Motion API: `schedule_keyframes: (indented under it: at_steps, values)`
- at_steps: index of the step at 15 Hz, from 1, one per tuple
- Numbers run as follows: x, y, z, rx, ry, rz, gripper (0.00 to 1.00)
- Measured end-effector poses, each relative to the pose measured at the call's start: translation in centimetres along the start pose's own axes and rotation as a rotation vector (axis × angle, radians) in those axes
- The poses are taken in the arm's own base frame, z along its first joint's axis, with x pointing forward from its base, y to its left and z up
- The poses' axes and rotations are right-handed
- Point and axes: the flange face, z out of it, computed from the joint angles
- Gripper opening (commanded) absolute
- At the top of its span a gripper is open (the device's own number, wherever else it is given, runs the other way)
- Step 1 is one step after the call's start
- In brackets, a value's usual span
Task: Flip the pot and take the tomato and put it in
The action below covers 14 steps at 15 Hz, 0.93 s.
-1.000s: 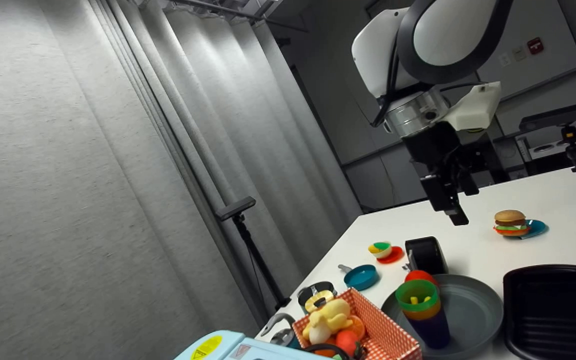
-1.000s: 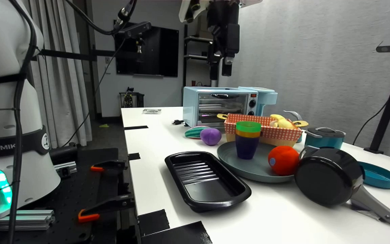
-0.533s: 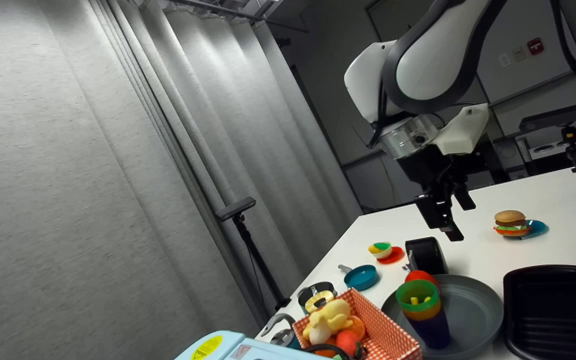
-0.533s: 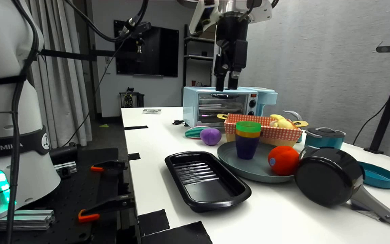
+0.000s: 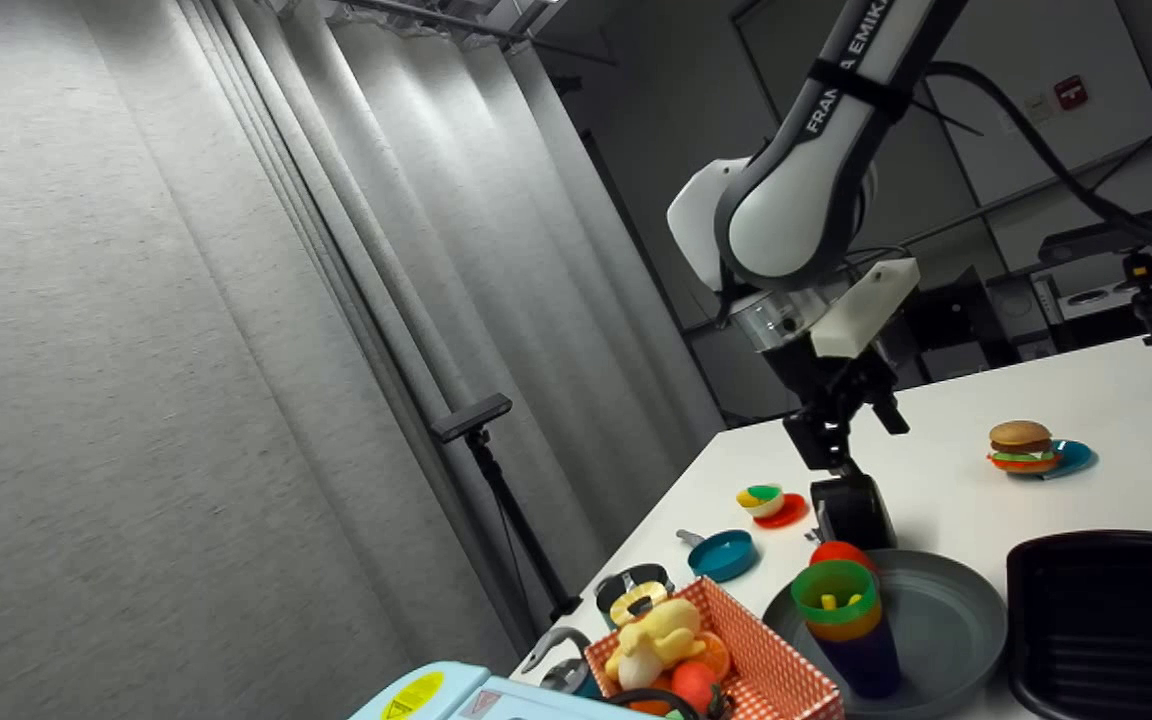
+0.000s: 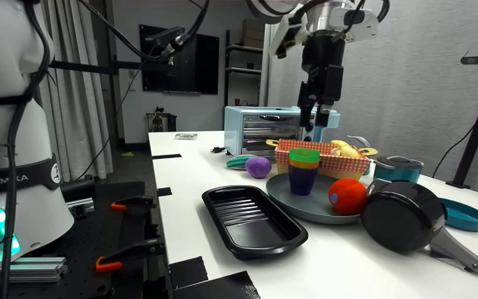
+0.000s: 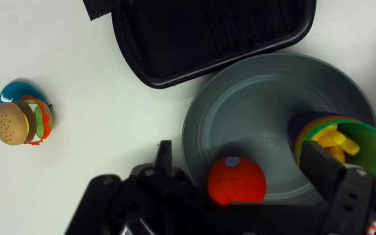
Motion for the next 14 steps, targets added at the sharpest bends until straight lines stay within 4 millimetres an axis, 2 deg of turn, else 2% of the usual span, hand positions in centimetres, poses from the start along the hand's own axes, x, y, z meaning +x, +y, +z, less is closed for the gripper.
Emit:
schedule_keyframes:
  at_steps: [4, 9, 14]
  values:
    - [3.6, 1.2, 1.0, -0.010, 0.003, 0.087, 1.00]
    - [7.1, 1.4, 1.7, -0.022, 0.017, 0.181, 1.00]
    - [9.3, 1.4, 2.2, -0.036, 0.001, 0.270, 1.00]
